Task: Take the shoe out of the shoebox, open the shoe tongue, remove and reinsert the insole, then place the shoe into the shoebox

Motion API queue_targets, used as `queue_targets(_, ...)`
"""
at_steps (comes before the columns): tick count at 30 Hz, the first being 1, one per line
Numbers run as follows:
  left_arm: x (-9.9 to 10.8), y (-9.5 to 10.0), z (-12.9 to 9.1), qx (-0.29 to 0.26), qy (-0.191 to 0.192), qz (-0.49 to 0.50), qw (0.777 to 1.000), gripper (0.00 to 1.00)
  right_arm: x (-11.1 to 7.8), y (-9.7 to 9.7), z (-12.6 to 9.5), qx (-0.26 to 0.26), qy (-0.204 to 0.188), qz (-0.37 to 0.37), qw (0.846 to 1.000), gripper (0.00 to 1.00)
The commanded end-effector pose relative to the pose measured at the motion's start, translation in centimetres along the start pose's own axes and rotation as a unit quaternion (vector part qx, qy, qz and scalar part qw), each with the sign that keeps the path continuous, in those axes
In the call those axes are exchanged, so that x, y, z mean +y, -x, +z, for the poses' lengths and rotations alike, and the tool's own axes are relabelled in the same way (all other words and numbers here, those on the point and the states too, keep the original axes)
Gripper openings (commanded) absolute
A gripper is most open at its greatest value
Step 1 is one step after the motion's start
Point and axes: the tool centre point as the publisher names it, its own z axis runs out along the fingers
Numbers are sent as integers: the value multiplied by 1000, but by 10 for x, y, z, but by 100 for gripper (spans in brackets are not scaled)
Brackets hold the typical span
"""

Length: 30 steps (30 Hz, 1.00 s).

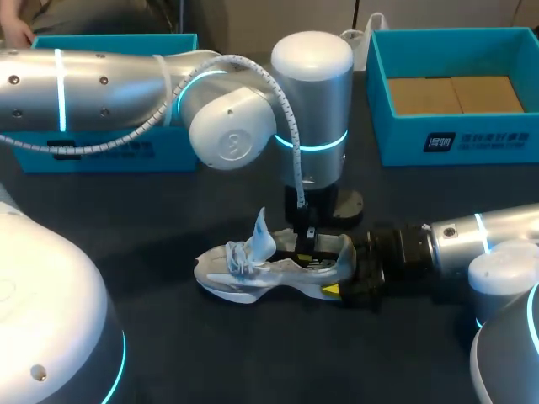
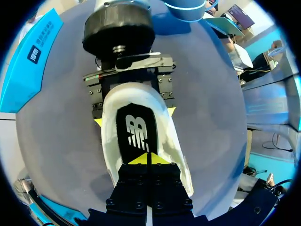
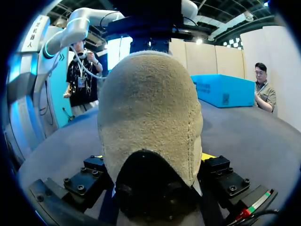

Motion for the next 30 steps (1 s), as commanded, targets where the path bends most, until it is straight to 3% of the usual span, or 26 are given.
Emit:
queue_targets(1, 1, -2, 9, 3, 7, -5, 1000, 0, -1, -1, 4, -1, -2, 0, 1000, 0)
queue_targets(14, 22, -22, 26, 22, 13, -4, 1000, 0, -1, -1, 4, -1, -2, 0, 1000, 0)
queue_targets(22, 20, -18, 39, 10, 15, -8, 1000, 0, -1, -1, 4, -1, -2, 0, 1000, 0)
queue_targets(24, 20, -16, 41, 7, 14, -9, 1000, 23, -1, -1, 4, -1, -2, 0, 1000, 0)
queue_targets(25, 19, -16, 41, 4, 15, -9, 1000, 27, -1, -1, 4, -1, -2, 0, 1000, 0)
queue_targets(30, 18, -14, 46, -17, 14, -8, 1000, 36, -1, -1, 4, -1, -2, 0, 1000, 0)
